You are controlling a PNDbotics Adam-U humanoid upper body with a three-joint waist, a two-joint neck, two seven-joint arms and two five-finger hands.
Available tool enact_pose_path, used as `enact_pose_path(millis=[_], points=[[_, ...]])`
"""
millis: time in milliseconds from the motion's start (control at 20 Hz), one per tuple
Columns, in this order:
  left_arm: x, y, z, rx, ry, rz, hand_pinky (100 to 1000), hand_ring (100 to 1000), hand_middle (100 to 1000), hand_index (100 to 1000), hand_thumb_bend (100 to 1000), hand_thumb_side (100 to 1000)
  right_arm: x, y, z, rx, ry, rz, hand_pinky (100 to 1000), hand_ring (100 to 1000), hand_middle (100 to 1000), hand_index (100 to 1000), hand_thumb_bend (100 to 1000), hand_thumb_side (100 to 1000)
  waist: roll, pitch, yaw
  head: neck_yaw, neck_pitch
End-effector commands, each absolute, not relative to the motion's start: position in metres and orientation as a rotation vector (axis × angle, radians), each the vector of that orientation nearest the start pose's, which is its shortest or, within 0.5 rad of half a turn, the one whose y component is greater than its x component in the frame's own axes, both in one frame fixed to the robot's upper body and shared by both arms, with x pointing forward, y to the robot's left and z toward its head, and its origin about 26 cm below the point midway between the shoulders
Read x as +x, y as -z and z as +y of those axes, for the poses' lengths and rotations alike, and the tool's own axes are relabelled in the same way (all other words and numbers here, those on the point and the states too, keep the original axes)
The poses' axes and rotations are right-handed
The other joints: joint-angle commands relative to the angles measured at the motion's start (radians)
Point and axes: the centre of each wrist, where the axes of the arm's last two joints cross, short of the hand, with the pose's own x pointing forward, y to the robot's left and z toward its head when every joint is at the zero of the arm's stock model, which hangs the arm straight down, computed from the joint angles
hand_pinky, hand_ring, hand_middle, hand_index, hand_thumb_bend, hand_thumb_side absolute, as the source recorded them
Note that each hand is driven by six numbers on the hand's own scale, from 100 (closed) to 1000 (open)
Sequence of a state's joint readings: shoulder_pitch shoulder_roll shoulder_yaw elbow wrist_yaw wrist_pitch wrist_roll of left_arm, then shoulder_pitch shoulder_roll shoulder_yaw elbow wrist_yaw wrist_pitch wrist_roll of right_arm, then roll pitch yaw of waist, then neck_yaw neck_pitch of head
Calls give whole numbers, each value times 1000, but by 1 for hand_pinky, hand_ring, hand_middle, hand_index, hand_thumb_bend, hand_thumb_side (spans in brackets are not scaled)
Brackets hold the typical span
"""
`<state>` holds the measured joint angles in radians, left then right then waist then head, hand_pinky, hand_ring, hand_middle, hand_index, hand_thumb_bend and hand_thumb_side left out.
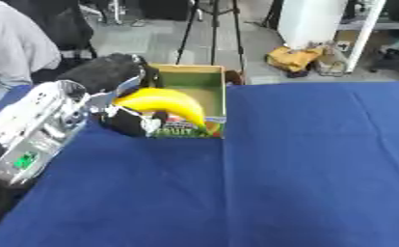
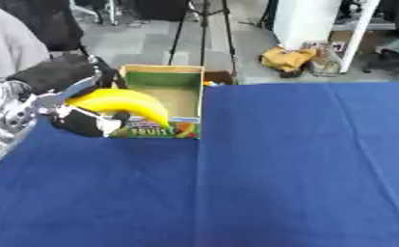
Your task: Pick up objects on the table and place them in the box.
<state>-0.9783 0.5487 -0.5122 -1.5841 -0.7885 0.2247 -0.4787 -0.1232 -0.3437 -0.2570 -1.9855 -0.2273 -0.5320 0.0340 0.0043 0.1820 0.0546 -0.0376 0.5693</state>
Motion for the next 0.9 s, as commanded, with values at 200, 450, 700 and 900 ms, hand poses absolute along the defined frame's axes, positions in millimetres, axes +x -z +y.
enact_pose_path(millis=[200,450,700,900], points=[[388,-308,153,1102,1602,-1685,155,472,435,609,175,334,272,-180,-342,254,254,3548,873,898,567,934,100,1000,-1,-7,-5,8,-16],[394,-318,155,1140,1536,-1701,144,461,418,600,179,335,273,-181,-340,240,263,3543,873,898,564,935,100,1000,-2,2,-12,14,-27],[416,-333,159,1194,1402,-1682,140,456,413,595,181,334,275,-182,-338,219,280,3538,875,900,561,936,100,1000,-1,14,-23,25,-47],[433,-334,160,1211,1367,-1672,136,452,409,592,177,335,276,-182,-336,211,291,3536,877,901,559,937,100,1000,0,23,-31,33,-60]])
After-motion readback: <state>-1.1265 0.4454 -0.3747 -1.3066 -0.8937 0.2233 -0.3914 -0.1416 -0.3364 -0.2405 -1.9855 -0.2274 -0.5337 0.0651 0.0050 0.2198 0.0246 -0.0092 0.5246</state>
